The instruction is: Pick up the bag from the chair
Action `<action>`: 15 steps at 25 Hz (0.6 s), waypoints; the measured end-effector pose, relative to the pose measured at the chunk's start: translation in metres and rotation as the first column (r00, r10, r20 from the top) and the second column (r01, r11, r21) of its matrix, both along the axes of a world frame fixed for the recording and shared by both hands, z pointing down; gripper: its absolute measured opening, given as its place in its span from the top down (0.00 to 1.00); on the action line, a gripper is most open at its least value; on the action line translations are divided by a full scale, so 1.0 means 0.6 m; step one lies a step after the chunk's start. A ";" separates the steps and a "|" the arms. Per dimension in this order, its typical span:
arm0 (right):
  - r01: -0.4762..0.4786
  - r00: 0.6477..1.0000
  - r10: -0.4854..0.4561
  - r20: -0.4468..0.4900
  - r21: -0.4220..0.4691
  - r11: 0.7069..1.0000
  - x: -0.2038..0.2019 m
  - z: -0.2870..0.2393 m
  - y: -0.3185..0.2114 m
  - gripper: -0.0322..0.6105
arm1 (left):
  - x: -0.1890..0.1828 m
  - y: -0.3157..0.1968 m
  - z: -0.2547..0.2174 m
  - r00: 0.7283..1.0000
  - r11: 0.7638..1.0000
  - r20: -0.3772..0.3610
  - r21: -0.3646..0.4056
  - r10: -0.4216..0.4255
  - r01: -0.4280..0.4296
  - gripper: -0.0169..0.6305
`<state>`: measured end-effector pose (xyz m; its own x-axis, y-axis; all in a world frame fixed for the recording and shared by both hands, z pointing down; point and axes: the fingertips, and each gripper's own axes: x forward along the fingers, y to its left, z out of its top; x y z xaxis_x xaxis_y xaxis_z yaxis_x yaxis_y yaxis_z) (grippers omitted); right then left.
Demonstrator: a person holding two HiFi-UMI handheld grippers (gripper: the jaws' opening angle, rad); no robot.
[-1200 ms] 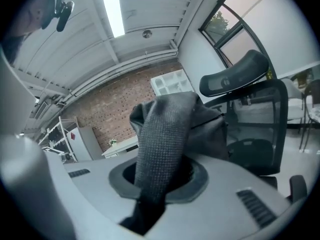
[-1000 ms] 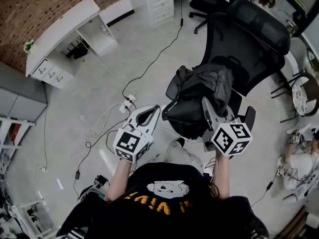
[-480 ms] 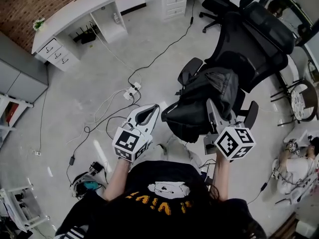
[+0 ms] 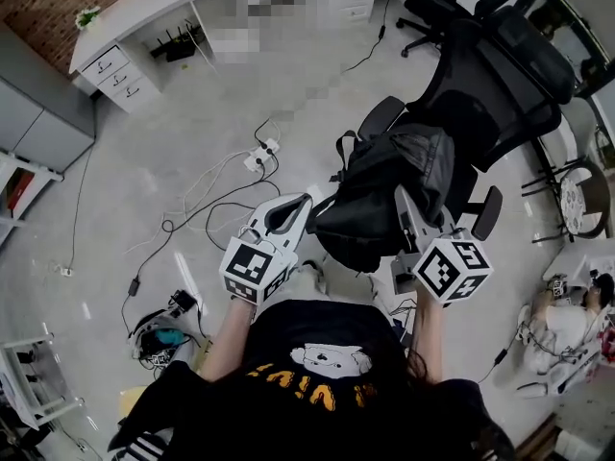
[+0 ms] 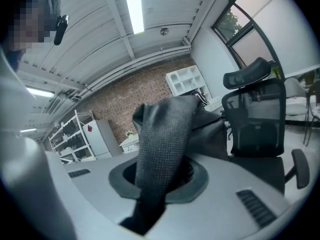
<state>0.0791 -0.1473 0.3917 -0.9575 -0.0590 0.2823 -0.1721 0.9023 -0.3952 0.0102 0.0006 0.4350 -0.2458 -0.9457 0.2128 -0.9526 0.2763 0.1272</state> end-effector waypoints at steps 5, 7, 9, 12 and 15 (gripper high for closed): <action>0.056 0.998 -0.056 -0.018 0.004 0.998 -0.005 0.013 0.028 0.86 | 0.007 0.019 0.012 0.999 0.999 -0.008 0.009 -0.036 0.036 0.98; 0.080 0.996 -0.080 -0.027 0.003 0.997 -0.010 0.017 0.035 0.86 | 0.007 0.024 0.013 0.998 0.999 -0.011 0.006 -0.054 0.054 0.98; 0.101 0.994 -0.101 -0.037 0.001 0.995 -0.014 0.023 0.040 0.86 | 0.006 0.029 0.014 0.997 0.997 -0.014 0.002 -0.073 0.073 0.98; 0.131 0.990 -0.131 -0.049 -0.007 0.991 -0.015 0.032 0.050 0.86 | 0.008 0.041 0.014 0.995 0.995 -0.015 -0.004 -0.104 0.104 0.98; 0.167 0.984 -0.167 -0.053 -0.016 0.986 -0.014 0.038 0.066 0.86 | 0.013 0.056 0.014 0.991 0.991 -0.013 -0.010 -0.134 0.134 0.98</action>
<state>0.0710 -0.1076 0.4146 -0.9368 0.1040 0.3340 -0.0409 0.9156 -0.3999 0.0177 0.0344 0.4434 -0.3674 -0.9024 0.2253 -0.9050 0.4027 0.1370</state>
